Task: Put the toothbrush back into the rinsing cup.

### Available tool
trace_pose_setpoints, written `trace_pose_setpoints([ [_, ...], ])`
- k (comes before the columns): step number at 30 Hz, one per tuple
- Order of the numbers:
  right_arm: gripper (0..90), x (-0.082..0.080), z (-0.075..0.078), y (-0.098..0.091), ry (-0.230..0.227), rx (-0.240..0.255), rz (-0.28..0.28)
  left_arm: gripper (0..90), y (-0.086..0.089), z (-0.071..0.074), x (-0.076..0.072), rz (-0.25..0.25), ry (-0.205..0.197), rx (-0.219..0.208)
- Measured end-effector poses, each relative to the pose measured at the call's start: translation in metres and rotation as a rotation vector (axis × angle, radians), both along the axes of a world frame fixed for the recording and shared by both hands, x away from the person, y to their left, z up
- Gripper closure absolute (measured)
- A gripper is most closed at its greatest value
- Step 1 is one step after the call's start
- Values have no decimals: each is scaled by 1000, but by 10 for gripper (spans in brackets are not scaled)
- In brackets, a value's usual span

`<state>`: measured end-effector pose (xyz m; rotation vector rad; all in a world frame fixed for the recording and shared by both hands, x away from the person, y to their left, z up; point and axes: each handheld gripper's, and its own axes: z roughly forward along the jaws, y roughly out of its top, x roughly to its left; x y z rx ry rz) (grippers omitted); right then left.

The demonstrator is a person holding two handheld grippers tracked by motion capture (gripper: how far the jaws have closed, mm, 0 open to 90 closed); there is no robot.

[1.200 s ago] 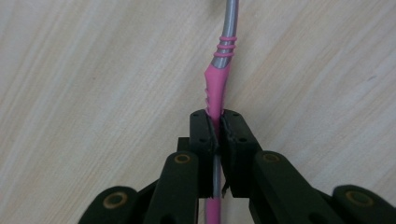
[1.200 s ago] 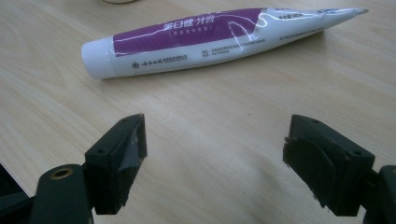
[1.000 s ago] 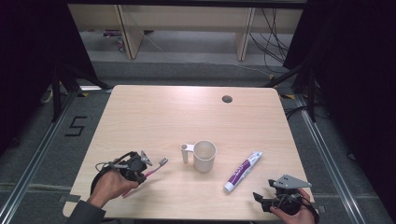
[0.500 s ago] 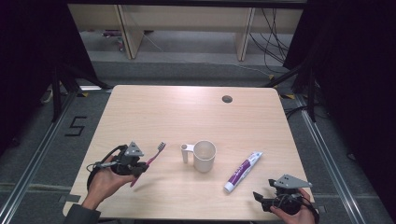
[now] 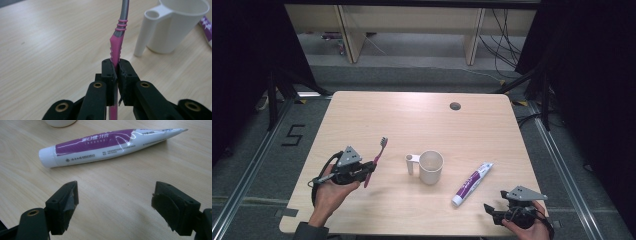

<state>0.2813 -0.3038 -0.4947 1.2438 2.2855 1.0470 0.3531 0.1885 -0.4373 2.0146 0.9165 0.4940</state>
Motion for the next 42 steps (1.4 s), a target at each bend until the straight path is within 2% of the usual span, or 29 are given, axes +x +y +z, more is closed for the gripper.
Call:
trace_pose_setpoints([
  [2, 214, 0, 0, 0, -2, 2, 1, 834, -3, 3, 0, 23, -37, -61],
  [5, 214, 1, 0, -1, -8, -6, 1, 834, -4, 7, 0, 31, -56, -75],
  [6, 214, 1, 1, -1, 0, -1, 2, 834, -6, 10, 0, 33, -83, -109],
  [7, 214, 1, 1, -1, 0, -1, 2, 834, -6, 10, 0, 33, -83, -109],
  [10, 214, 1, 1, -1, 0, 2, 3, 834, -10, 17, 1, 36, -137, -174],
  [11, 214, 1, 1, -1, 0, 2, 3, 834, -10, 17, 1, 36, -137, -174],
  [12, 215, 1, 1, -1, -4, 8, 1, 834, -11, 20, 3, 37, -143, -208],
  [13, 214, 1, 0, -1, -6, 7, 3, 834, -12, 22, 3, 43, -156, -208],
  [14, 215, 1, 1, -1, -4, 1, 5, 834, -13, 23, 4, 36, -152, -224],
  [15, 215, 0, 1, -1, 0, 1, 3, 834, -16, 24, 5, 26, -170, -241],
  [17, 215, 1, 0, -1, -10, 6, 7, 834, -19, 26, 5, 26, -172, -244],
  [18, 215, -1, 0, 1, 15, 22, -5, 834, -21, 27, 6, 25, -180, -251],
  [19, 215, -1, 0, 1, 15, 22, -5, 834, -21, 27, 6, 25, -180, -251],
  [20, 215, 0, 1, 1, 19, 17, -4, 834, -27, 28, 8, 16, -197, -262],
  [21, 215, 0, 0, 1, 18, 24, -5, 834, -30, 29, 8, 18, -213, -252],
  [22, 215, 1, 0, -1, -11, 8, 8, 834, -30, 29, 8, 18, -213, -252],
  [23, 215, 1, 1, -2, -12, -1, 8, 834, -34, 30, 10, 11, -215, -275],
  [24, 215, 1, 1, -2, -14, -3, 8, 834, -37, 31, 11, 12, -234, -279],
  [26, 215, 1, 1, -2, -10, 0, 8, 834, -42, 32, 13, 6, -229, -304],
  [27, 215, 1, 1, -2, -10, 1, 7, 834, -44, 32, 14, 6, -244, -311],
  [29, 216, 1, 1, -2, -11, 0, 9, 834, -47, 33, 16, 4, -231, -324],
  [35, 215, 1, 1, -3, -11, -1, 11, 834, -61, 32, 23, -2, -241, -363],
  [38, 216, 1, 1, -3, -26, -3, 3, 834, -68, 32, 26, -8, -250, -361],
  [40, 216, 1, 0, -3, -9, 3, 11, 834, -72, 32, 28, -11, -249, -368],
  [42, 216, 1, 0, -3, -20, 2, 10, 834, -75, 33, 30, -13, -259, -364],
])
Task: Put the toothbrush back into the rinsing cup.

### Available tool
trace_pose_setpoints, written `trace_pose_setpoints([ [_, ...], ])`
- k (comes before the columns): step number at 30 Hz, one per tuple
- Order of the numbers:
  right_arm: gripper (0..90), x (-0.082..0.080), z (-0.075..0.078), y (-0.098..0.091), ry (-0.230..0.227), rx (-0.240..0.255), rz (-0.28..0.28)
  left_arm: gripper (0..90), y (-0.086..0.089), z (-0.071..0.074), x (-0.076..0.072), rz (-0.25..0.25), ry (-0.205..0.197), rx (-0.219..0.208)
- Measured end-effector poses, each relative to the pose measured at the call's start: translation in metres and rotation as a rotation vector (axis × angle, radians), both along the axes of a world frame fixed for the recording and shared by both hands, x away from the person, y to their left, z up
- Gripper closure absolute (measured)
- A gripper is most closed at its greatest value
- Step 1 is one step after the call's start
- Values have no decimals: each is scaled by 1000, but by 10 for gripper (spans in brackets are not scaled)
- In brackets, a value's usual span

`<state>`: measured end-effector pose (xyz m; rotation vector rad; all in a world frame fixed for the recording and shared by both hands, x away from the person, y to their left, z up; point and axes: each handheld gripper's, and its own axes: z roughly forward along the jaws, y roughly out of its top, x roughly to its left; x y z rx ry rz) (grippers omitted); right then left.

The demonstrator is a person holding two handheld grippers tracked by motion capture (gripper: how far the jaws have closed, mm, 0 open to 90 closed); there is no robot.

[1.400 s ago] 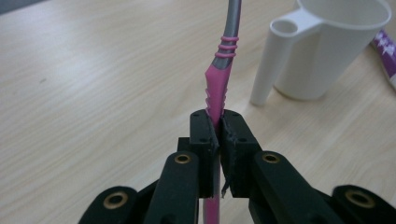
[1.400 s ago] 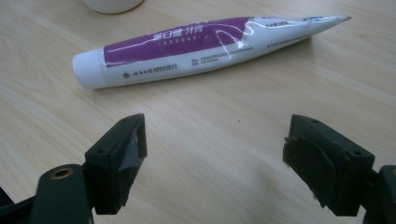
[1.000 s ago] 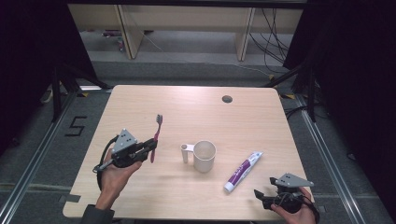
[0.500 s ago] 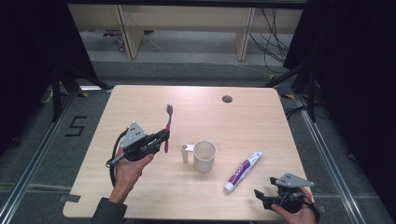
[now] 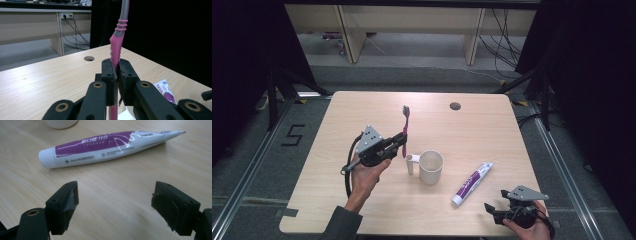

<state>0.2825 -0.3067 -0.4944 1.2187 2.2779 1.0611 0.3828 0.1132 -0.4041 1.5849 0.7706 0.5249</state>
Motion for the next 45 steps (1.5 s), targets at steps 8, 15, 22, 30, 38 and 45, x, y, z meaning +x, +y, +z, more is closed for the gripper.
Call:
trace_pose_setpoints([
  [8, 217, -1, 0, 1, 22, 20, -12, 833, -7, -4, 3, -3, 4, 1],
  [15, 217, -2, 0, 1, 25, 22, -12, 833, -10, -12, 6, -6, 13, -6],
  [22, 217, -1, -1, 1, 21, 19, -16, 833, -10, -18, 6, 13, 17, 4],
  [30, 218, 0, -1, -1, 12, 9, 6, 832, -12, -26, 4, 7, 31, 10],
  [38, 218, -1, -1, 0, 22, 20, -7, 831, -12, -34, 3, -2, 48, 26],
  [45, 218, -2, -1, 1, 42, 15, -6, 830, -13, -39, 2, -12, 52, 51],
])
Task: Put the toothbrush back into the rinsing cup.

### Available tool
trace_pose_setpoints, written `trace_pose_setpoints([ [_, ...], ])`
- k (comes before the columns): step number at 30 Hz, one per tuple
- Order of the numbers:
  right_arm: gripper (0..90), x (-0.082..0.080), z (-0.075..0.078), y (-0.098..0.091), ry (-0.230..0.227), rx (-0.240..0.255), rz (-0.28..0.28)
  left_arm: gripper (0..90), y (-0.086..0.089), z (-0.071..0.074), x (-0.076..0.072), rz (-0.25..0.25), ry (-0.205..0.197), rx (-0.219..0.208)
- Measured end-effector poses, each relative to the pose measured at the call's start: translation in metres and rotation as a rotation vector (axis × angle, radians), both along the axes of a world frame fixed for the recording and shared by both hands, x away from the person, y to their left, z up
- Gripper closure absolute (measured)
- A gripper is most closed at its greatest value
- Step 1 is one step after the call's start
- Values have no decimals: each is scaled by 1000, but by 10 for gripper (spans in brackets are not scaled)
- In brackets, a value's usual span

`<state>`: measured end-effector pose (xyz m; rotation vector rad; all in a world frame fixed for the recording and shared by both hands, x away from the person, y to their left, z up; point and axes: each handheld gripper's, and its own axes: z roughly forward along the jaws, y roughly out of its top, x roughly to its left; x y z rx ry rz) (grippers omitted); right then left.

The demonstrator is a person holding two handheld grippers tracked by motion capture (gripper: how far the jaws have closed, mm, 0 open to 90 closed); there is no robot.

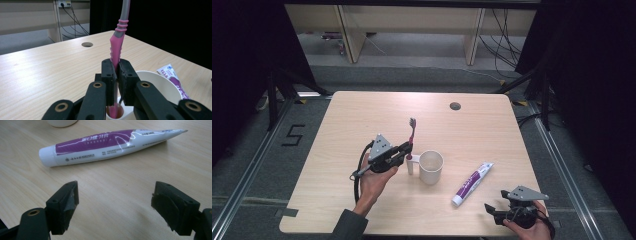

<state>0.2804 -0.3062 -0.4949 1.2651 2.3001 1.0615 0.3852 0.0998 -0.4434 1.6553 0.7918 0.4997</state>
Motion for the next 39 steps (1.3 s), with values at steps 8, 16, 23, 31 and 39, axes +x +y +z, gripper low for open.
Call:
trace_pose_setpoints([
  [8, 219, 0, 0, 0, -9, -3, 4, 827, 1, -4, -2, -1, 13, 17],
  [16, 219, 0, 0, 0, 9, 0, 3, 815, 0, -9, -3, -15, 25, 48],
  [23, 220, 0, 0, 0, 1, 2, 5, 804, 1, -11, -3, -24, 36, 58],
  [31, 221, 0, -1, 0, 1, 0, -5, 787, 2, -10, -4, -23, 55, 67],
  [39, 233, 1, -2, 0, -10, 1, 17, 401, 5, -5, -9, 37, 97, 42],
])
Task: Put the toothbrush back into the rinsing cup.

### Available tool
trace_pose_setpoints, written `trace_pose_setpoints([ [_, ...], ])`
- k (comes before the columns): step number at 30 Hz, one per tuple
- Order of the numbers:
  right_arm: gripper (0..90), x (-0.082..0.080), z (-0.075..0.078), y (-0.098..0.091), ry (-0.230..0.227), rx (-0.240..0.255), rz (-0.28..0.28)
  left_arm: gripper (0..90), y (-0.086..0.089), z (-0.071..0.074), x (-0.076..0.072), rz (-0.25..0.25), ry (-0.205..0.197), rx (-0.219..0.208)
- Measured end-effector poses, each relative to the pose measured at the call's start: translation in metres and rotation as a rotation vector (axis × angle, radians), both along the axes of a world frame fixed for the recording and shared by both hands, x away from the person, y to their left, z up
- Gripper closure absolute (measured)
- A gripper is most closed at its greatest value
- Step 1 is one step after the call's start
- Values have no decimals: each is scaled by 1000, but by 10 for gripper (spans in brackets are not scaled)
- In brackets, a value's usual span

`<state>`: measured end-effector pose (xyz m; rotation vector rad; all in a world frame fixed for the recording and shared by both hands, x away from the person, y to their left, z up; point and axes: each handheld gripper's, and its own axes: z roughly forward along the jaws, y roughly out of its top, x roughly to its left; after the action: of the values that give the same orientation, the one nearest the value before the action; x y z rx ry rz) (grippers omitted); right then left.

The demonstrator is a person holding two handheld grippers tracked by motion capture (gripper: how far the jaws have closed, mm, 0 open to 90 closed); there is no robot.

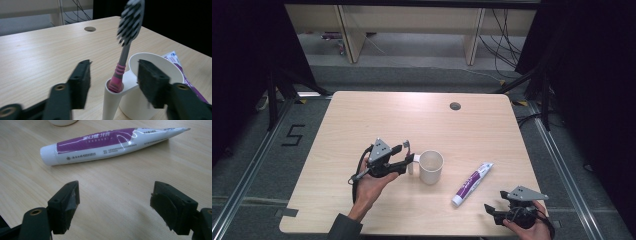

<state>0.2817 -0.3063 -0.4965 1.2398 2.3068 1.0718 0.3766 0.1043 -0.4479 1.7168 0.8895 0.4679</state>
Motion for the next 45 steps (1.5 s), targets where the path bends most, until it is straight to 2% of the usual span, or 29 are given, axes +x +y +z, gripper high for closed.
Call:
trace_pose_setpoints([
  [3, 233, 0, 0, 0, -8, -4, -3, 375, 4, 5, -3, 12, 8, -9],
  [4, 234, -1, 1, 0, 10, -1, -6, 361, 6, 8, -5, 9, 9, -15],
  [7, 234, 0, 1, 0, 4, -6, -3, 353, 9, 11, -10, 1, 20, -24],
  [10, 234, -1, 1, 0, 9, 4, -10, 342, 12, 12, -15, -4, 14, -14],
  [11, 233, -1, 1, 0, 11, 6, -13, 339, 14, 11, -17, -6, 16, -13],
  [12, 233, 0, 1, -1, -11, -6, -2, 337, 16, 9, -18, -3, 16, -11],
  [17, 232, 0, 1, -1, -14, -7, -5, 330, 24, 4, -27, -6, 24, 8],
  [18, 232, -1, 1, -1, -19, 1, -16, 324, 25, 3, -28, -5, 24, 4],
  [19, 232, 0, 1, -2, -30, -11, -10, 320, 27, 3, -29, -5, 22, -1],
  [21, 232, 0, 1, -2, -27, -15, -7, 319, 29, 2, -30, -7, 27, -1],
  [22, 232, -1, 1, 1, 12, 9, -18, 316, 30, 2, -32, -5, 29, -3],
  [23, 231, 0, 1, -1, -15, -8, -5, 312, 31, 2, -32, -10, 26, -8],
  [24, 231, -1, 1, 0, 3, 7, -18, 310, 33, 2, -35, -4, 28, -12],
  [25, 231, 0, 1, -1, -11, -4, -10, 306, 34, 2, -36, -4, 30, -11],
  [29, 231, 0, 1, -1, -19, -4, -10, 295, 37, 1, -41, 3, 31, -4],
  [38, 231, 0, 1, -1, -16, -5, -10, 288, 48, -8, -50, 11, 48, 6],
  [39, 232, 0, 1, -2, -16, -9, -8, 286, 50, -10, -50, 3, 43, -4],
  [43, 232, 0, 1, -1, -12, -9, -8, 265, 55, -15, -56, 2, 50, 17],
  [45, 232, 0, 1, -2, -31, -16, -15, 257, 56, -16, -58, 0, 49, 22],
])
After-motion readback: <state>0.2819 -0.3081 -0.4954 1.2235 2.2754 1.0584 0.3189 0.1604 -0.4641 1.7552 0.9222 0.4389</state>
